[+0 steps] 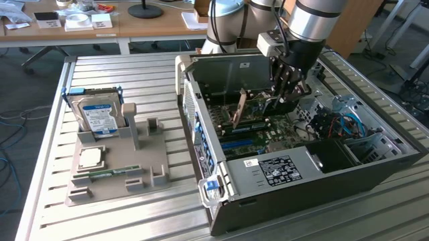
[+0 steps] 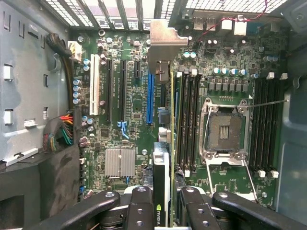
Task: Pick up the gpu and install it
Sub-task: 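Insert the gpu into the slot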
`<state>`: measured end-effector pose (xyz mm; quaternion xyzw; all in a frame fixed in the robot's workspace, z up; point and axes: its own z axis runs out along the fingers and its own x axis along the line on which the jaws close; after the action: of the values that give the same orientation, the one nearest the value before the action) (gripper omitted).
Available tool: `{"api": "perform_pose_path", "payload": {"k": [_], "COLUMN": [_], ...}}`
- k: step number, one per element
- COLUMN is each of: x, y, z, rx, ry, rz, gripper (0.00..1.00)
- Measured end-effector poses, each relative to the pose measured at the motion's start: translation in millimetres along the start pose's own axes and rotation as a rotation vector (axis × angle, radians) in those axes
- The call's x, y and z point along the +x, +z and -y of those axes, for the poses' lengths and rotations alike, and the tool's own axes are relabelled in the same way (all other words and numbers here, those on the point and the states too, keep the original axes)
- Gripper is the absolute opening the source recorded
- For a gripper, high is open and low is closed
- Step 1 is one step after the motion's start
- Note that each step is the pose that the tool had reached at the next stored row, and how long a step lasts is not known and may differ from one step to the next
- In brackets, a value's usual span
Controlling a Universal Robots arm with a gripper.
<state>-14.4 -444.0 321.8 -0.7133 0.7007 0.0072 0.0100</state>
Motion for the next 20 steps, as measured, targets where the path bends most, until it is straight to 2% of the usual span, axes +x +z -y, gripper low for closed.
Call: {"api": "perform_pose_path", "payload": {"k": [7, 14, 20], "x": [-0.4, -0.4, -0.4], "y": [2.1, 2.4, 4.5], "z": [-3.8, -3.9, -5.0], "rx": [0.003, 0.0032, 0.0081], "ry": [-0.001, -0.001, -0.004], "rz": [0.0, -0.0001, 0.0005], "gripper": [0.27, 0.27, 0.27]}}
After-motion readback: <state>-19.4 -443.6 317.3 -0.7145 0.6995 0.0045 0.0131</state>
